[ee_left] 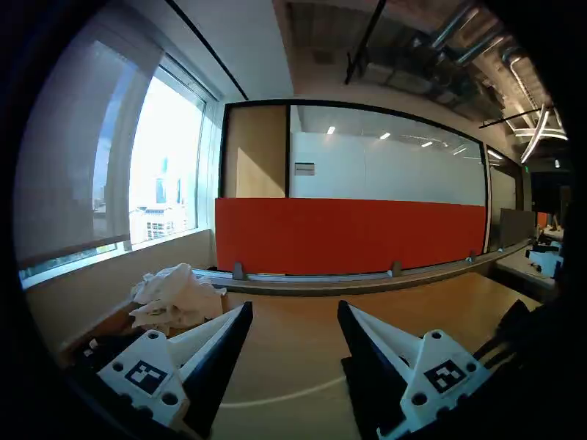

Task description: Fold towel

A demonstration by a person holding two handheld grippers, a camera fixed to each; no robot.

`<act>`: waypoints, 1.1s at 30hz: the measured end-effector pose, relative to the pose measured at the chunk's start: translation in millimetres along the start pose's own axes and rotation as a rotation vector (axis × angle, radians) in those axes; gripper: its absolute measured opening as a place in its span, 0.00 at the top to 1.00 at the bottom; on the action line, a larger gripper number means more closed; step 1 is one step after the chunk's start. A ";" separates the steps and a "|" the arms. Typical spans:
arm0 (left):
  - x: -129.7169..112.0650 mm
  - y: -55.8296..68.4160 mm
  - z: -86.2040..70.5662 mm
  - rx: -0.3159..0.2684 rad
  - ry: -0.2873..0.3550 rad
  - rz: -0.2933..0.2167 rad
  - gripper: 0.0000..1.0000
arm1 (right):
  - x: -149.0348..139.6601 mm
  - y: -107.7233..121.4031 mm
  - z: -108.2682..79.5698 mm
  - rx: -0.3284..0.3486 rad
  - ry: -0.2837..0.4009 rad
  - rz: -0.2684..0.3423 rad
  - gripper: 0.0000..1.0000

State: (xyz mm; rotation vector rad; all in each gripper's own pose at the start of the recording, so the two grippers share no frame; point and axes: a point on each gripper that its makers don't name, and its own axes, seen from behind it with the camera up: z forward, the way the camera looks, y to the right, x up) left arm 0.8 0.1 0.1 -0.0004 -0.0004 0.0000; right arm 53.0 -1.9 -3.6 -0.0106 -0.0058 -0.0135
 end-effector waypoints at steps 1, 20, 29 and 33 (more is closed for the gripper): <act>3.3 0.4 0.3 -0.002 -0.002 0.000 0.15 | 5.0 -0.7 0.1 0.002 -0.002 -0.001 0.00; 11.7 45.0 8.4 -0.199 -0.133 0.082 0.15 | 20.9 -41.0 6.0 0.221 -0.138 -0.070 0.00; 2.4 79.8 0.0 -0.340 -0.217 0.138 0.15 | 7.1 -66.0 -3.1 0.376 -0.263 -0.116 0.00; -2.8 87.0 -2.2 -0.365 -0.243 0.143 0.15 | 0.7 -72.6 -7.1 0.421 -0.302 -0.138 0.00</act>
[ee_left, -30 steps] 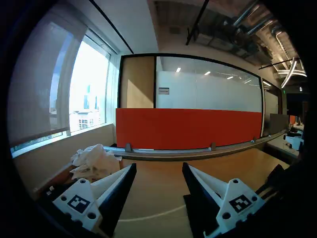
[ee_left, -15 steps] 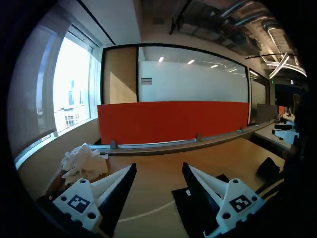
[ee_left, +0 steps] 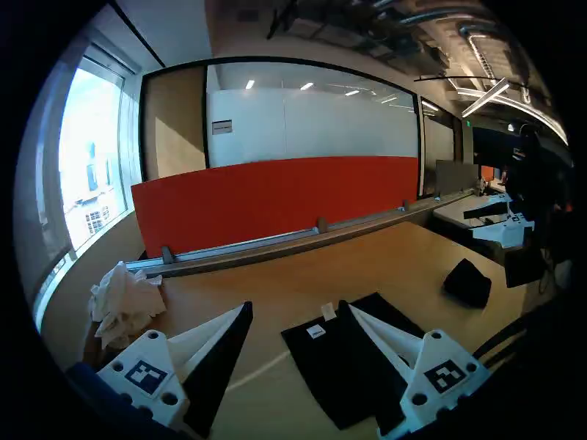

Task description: Fold towel

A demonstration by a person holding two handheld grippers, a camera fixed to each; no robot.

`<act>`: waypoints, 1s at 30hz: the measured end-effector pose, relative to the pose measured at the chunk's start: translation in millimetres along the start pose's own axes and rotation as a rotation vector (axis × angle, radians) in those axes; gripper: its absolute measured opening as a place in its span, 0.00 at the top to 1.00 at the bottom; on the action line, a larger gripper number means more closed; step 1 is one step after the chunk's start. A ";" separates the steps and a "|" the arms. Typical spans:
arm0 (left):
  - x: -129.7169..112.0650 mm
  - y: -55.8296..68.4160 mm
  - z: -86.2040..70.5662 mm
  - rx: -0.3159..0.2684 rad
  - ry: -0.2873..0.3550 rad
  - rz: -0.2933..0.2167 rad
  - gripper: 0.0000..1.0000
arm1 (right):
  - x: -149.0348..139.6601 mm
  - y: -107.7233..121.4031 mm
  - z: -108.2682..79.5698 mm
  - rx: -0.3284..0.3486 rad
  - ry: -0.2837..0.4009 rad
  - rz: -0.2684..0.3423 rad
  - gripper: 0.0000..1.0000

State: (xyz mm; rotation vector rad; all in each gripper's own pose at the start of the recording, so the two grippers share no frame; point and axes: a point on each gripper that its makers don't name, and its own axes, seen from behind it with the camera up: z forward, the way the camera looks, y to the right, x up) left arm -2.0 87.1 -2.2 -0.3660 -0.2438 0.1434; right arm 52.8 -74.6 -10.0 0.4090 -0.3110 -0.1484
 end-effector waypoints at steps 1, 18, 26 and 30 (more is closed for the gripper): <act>-0.7 1.2 0.2 -0.002 -0.003 0.003 0.15 | -1.2 -0.8 0.1 0.003 -0.006 -0.005 0.00; -41.5 16.6 8.9 -0.020 -0.068 0.043 0.15 | -43.3 -15.5 4.3 0.051 -0.081 -0.031 0.00; -79.9 26.2 13.1 -0.036 -0.115 0.035 0.15 | -82.8 -27.2 11.0 0.068 -0.127 -0.034 0.00; -100.2 33.5 14.7 -0.058 -0.149 0.026 0.15 | -101.2 -32.8 12.6 0.079 -0.151 -0.040 0.00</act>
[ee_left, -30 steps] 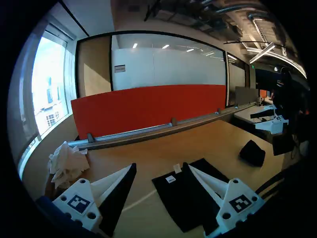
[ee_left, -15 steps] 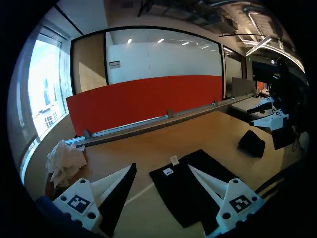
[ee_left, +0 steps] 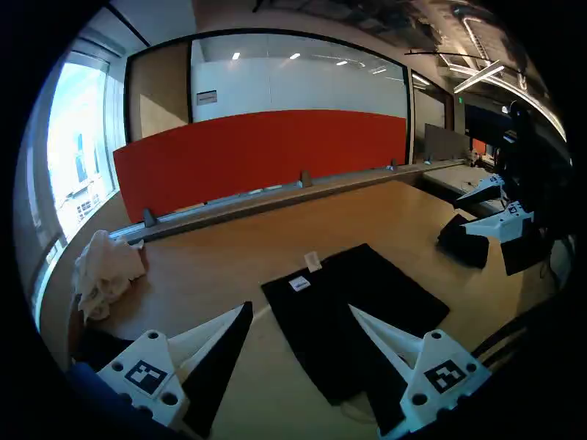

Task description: Fold towel

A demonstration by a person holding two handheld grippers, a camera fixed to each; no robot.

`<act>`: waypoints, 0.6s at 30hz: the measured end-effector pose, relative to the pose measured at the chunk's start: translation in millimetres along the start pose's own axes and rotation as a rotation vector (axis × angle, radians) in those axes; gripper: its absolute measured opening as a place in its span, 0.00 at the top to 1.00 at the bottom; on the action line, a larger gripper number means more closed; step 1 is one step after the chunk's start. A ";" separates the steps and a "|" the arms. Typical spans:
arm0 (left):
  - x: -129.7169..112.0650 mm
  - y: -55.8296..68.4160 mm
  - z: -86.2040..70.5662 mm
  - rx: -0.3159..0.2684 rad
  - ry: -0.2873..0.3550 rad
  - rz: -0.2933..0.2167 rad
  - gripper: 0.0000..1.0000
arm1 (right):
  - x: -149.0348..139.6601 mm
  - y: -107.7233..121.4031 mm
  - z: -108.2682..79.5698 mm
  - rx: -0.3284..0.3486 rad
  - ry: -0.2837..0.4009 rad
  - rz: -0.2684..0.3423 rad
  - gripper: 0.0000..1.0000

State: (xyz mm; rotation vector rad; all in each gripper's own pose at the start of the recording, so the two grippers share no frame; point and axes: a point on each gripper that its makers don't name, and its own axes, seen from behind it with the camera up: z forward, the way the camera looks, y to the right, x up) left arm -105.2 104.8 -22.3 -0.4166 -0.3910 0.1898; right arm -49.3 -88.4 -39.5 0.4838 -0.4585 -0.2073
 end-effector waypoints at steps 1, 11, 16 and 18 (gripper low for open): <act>-5.3 1.3 1.4 -0.004 -0.009 0.000 0.15 | -4.9 -1.3 1.3 0.001 -0.007 -0.002 0.00; -54.7 9.9 14.0 -0.022 -0.094 0.004 0.15 | -52.4 -12.6 15.7 0.011 -0.069 0.020 0.00; -81.5 14.5 20.3 -0.028 -0.145 0.003 0.15 | -76.3 -17.5 22.4 0.013 -0.098 0.030 0.01; -91.5 16.3 22.7 -0.032 -0.165 0.003 0.15 | -85.3 -18.9 24.6 0.013 -0.112 0.033 0.01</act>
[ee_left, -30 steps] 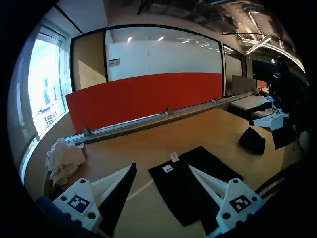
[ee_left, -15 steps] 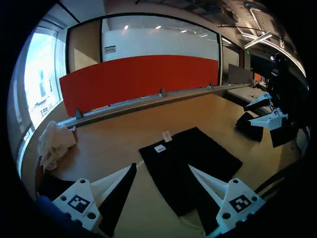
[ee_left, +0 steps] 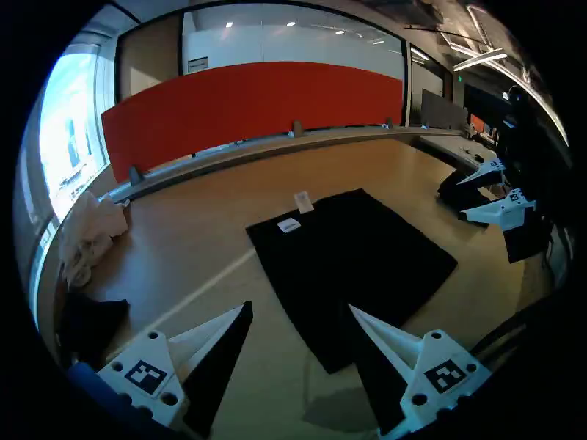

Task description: Fold towel

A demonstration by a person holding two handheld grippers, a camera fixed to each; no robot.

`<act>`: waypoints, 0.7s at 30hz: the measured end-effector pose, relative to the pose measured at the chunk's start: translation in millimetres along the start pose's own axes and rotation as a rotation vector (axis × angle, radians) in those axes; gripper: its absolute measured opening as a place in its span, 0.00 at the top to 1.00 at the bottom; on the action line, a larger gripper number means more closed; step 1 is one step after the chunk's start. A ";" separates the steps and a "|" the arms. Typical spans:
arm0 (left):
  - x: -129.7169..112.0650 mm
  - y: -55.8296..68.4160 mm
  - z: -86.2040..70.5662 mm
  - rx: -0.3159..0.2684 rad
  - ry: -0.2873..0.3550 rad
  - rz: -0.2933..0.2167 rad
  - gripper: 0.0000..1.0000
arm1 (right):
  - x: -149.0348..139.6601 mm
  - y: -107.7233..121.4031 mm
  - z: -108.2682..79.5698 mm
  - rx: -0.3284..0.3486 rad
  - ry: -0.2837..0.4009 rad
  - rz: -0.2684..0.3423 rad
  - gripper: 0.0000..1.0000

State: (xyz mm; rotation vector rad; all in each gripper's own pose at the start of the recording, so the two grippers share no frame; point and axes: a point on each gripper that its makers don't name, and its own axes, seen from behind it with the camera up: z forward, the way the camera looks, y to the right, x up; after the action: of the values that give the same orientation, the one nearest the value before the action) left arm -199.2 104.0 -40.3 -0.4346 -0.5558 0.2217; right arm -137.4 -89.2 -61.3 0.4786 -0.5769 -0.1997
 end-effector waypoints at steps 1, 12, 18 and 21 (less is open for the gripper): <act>-4.9 0.4 2.2 -0.001 -0.010 0.001 0.15 | -4.6 -0.8 1.3 0.001 -0.008 0.002 0.00; -48.0 9.3 19.7 -0.015 -0.097 0.009 0.15 | -40.4 -11.9 9.3 0.013 -0.060 0.015 0.00; -63.6 20.4 23.7 -0.037 -0.121 0.008 0.15 | -56.0 -16.3 12.5 0.016 -0.080 0.030 0.00; -71.6 25.4 25.0 -0.045 -0.135 0.016 0.15 | -63.7 -17.8 13.3 0.016 -0.090 0.034 0.00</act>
State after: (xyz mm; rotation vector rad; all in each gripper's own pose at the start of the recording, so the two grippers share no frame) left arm -274.5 112.2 -65.7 -0.4699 -0.6907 0.2559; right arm -198.2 -90.0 -90.5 0.4773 -0.6750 -0.1855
